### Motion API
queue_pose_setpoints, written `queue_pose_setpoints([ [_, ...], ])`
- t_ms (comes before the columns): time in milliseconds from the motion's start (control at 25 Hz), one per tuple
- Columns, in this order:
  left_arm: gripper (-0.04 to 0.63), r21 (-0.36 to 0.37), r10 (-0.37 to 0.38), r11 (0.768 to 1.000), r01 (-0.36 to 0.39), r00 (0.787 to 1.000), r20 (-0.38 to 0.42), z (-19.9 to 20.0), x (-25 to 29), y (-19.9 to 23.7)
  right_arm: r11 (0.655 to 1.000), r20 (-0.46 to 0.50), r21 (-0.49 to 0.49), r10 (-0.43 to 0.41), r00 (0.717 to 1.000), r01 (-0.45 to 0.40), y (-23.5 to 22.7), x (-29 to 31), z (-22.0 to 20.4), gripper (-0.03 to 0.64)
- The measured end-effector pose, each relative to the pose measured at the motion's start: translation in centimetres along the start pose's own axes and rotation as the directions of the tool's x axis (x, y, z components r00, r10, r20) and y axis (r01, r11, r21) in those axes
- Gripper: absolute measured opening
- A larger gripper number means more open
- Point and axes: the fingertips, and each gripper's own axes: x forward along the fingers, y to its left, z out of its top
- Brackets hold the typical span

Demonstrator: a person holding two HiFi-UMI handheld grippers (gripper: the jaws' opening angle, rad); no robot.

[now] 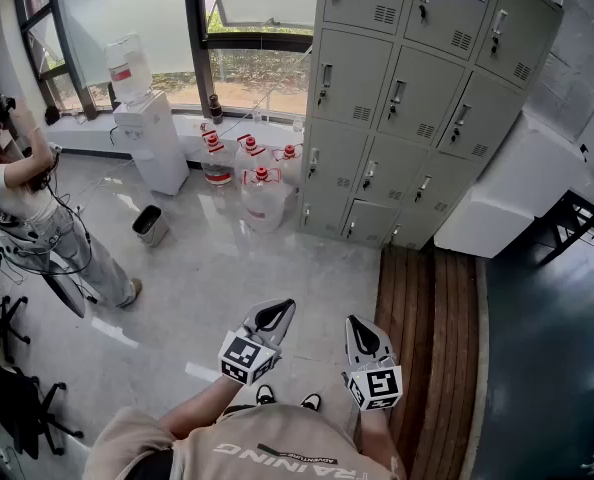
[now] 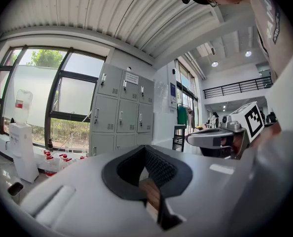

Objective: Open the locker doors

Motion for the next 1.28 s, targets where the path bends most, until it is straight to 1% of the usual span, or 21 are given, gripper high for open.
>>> queue_pose_setpoints([
  [120, 0.006, -0.013, 0.004, 1.000, -0.004, 1.000, -0.003, -0.3, -0.5, 0.1, 1.000, -0.003, 0.019, 0.017, 1.000, -0.017, 0.8, 0.0, 0.0, 0.011],
  [240, 0.006, -0.022, 0.002, 1.000, -0.002, 1.000, -0.009, -0.6, -0.6, -0.2, 0.999, -0.001, 0.041, 0.013, 1.000, -0.013, 0.5, -0.2, -0.1, 0.011],
  [520, 0.006, -0.010, 0.001, 1.000, -0.001, 1.000, -0.002, -0.4, -0.9, 0.7, 0.998, 0.034, 0.055, 0.021, 0.999, -0.023, 0.8, 0.3, 0.5, 0.011],
  [760, 0.006, 0.008, 0.001, 1.000, -0.001, 1.000, 0.003, -0.1, -1.6, 2.3, 0.998, 0.019, 0.054, 0.022, 1.000, -0.023, 1.7, 1.9, 0.5, 0.011],
  [1040, 0.006, -0.010, 0.009, 1.000, -0.010, 1.000, -0.026, -0.1, -2.9, 5.9, 0.999, -0.003, 0.052, 0.013, 1.000, -0.013, 3.3, 5.4, 0.8, 0.011],
  [1200, 0.006, -0.027, 0.011, 1.000, -0.011, 1.000, -0.029, -1.6, -3.1, 8.4, 0.999, -0.026, 0.053, 0.007, 1.000, -0.006, 4.2, 7.3, 0.0, 0.011],
  [1280, 0.006, -0.055, 0.023, 0.998, -0.025, 0.999, -0.028, -2.4, -2.7, 9.7, 0.998, -0.047, 0.058, 0.011, 0.999, -0.008, 4.4, 8.4, -0.6, 0.011],
])
